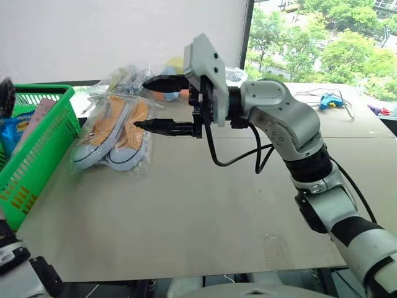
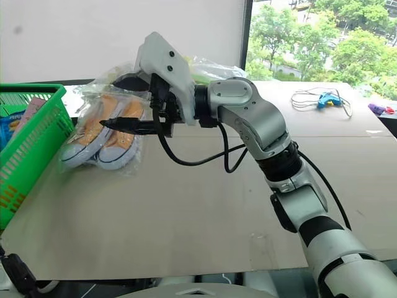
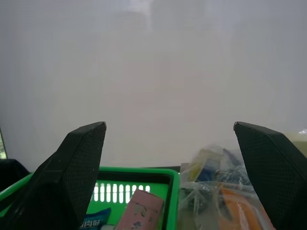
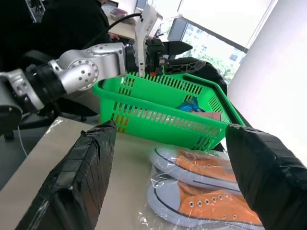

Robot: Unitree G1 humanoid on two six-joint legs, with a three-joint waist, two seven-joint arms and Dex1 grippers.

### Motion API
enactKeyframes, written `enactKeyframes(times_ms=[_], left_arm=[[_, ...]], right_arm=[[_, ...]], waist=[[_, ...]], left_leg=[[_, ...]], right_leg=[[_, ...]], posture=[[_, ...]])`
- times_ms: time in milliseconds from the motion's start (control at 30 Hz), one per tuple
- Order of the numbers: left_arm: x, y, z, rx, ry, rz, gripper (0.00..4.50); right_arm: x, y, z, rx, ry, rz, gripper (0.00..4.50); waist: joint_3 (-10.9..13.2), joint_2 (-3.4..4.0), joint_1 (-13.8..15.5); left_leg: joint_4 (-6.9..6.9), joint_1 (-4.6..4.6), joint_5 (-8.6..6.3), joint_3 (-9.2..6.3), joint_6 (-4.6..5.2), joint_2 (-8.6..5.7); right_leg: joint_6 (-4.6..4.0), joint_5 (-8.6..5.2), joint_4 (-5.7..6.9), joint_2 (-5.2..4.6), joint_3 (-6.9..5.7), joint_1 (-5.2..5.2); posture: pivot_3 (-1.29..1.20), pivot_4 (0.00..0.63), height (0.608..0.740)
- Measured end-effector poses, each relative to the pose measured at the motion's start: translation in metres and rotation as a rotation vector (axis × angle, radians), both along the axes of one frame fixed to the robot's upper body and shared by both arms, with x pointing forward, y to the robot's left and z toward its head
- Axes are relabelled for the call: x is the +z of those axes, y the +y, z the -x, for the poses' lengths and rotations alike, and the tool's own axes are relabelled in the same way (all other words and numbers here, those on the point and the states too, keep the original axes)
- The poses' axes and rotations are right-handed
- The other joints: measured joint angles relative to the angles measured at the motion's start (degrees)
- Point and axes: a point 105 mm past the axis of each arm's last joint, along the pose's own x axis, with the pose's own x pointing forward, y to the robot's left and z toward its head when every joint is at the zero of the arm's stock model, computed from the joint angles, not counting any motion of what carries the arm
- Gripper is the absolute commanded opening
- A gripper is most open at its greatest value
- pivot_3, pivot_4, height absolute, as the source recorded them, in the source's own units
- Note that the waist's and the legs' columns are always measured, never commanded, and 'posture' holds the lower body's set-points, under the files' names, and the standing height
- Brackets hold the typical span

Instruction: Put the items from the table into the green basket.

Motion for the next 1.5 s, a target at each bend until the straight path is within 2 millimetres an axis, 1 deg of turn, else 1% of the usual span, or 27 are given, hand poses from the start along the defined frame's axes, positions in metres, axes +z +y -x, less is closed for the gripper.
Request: enactKeyframes(times_ms=[100,233,333,500,700,767,867,933,1100,1167,1233,1267,1333,1467,1500], left_arm=[[-0.002,-0.022,-0.008,-0.074,0.017,-0.009,4.48],[-0.005,-0.036,-0.013,-0.115,0.038,-0.018,4.48],[-0.006,-0.041,-0.014,-0.128,0.042,-0.018,4.48],[-0.009,-0.042,-0.015,-0.131,0.043,-0.004,4.48],[-0.006,-0.049,-0.015,-0.142,0.041,-0.009,4.48],[-0.008,-0.057,-0.018,-0.166,0.046,-0.009,4.48],[-0.012,-0.075,-0.023,-0.224,0.055,-0.023,4.48],[-0.012,-0.08,-0.024,-0.241,0.059,-0.033,4.48],[-0.016,-0.082,-0.026,-0.247,0.071,-0.019,4.48],[-0.017,-0.082,-0.027,-0.248,0.074,-0.015,4.48],[-0.016,-0.088,-0.03,-0.263,0.074,-0.012,4.48],[-0.015,-0.096,-0.033,-0.286,0.074,-0.005,4.48],[-0.014,-0.114,-0.036,-0.345,0.078,0.009,4.48],[-0.02,-0.16,-0.039,-0.5,0.143,0.032,4.48],[-0.023,-0.19,-0.037,-0.598,0.184,0.037,4.48]], right_arm=[[0.001,0.0,-0.002,-0.013,0.018,-0.008,3.88],[0.004,-0.003,-0.006,-0.038,0.029,-0.027,3.88],[0.004,-0.004,-0.006,-0.041,0.037,-0.022,3.88],[0.003,-0.004,-0.007,-0.043,0.04,-0.021,3.88],[0.001,-0.005,-0.01,-0.053,0.048,-0.016,3.88],[0.002,-0.006,-0.011,-0.062,0.049,-0.018,3.88],[0.001,-0.006,-0.013,-0.073,0.054,-0.018,3.88],[0.001,-0.006,-0.015,-0.084,0.053,-0.018,3.88],[-0.003,-0.01,-0.029,-0.159,0.071,-0.016,3.88],[-0.003,-0.012,-0.031,-0.173,0.069,-0.016,3.88],[-0.002,-0.016,-0.036,-0.204,0.065,-0.021,3.88],[-0.003,-0.022,-0.04,-0.232,0.066,-0.024,3.88],[-0.012,-0.035,-0.053,-0.305,0.076,-0.008,3.88],[-0.034,-0.067,-0.081,-0.476,0.118,0.037,3.88],[-0.045,-0.088,-0.093,-0.563,0.143,0.054,3.88]], waist=[[0.0,0.0,0.0],[0.0,0.03,-0.2],[0.0,0.02,-0.1],[0.0,0.01,-0.1],[0.0,0.02,-0.1],[0.0,0.01,-0.1],[0.0,-0.01,0.0],[0.0,-0.02,-0.1],[-0.1,0.0,-0.1],[-0.1,0.01,-0.1],[-0.1,-0.01,0.0],[-0.2,-0.04,0.1],[-0.2,-0.08,0.2],[-0.2,-0.08,0.2],[-0.2,-0.06,0.1]], left_leg=[[0.0,0.01,0.0,0.0,0.0,0.0],[0.0,0.03,0.0,0.03,0.0,0.01],[0.0,0.02,0.0,0.03,0.0,0.01],[0.01,0.02,0.01,0.03,0.0,0.0],[0.01,0.03,0.01,0.04,0.0,-0.01],[0.01,0.03,0.01,0.04,0.0,-0.01],[0.01,0.03,0.01,0.03,-0.01,-0.01],[0.01,0.04,0.01,0.05,-0.01,-0.02],[0.01,0.06,0.02,0.07,-0.01,-0.01],[0.01,0.05,0.02,0.05,-0.02,-0.01],[0.01,0.04,0.02,0.05,-0.01,-0.02],[0.02,0.03,0.02,0.04,-0.01,-0.02],[0.06,0.05,0.02,0.04,0.0,-0.05],[0.13,0.06,0.03,0.01,0.02,-0.11],[0.14,0.06,0.03,0.02,0.03,-0.11]], right_leg=[[0.0,0.0,0.02,0.01,0.01,0.0],[-0.01,0.0,0.02,0.07,0.04,-0.01],[0.0,0.0,0.01,0.07,0.03,-0.01],[0.0,0.0,0.01,0.08,0.02,0.0],[0.0,0.0,0.02,0.09,0.02,0.0],[0.0,0.0,0.01,0.09,0.03,0.01],[-0.01,0.0,0.02,0.08,0.03,0.01],[-0.01,0.0,0.03,0.09,0.05,0.01],[-0.01,0.01,0.04,0.12,0.07,0.01],[-0.02,0.0,0.03,0.13,0.06,0.01],[-0.01,0.01,0.02,0.12,0.05,0.02],[-0.01,0.01,0.0,0.11,0.05,0.03],[0.0,0.01,-0.05,0.03,-0.02,0.16],[0.02,0.02,-0.02,-0.03,0.04,0.2],[0.02,0.02,-0.02,-0.02,0.05,0.2]], posture=[[0.17,0.0,0.74],[0.17,0.0,0.74],[0.17,0.0,0.74],[0.17,0.0,0.74],[0.17,0.0,0.74],[0.17,0.0,0.74],[0.16,0.0,0.74],[0.16,0.0,0.74],[0.16,0.0,0.74],[0.16,0.0,0.74],[0.16,0.0,0.74],[0.16,0.0,0.74],[0.16,0.0,0.74],[0.14,0.0,0.74],[0.12,0.0,0.74]])
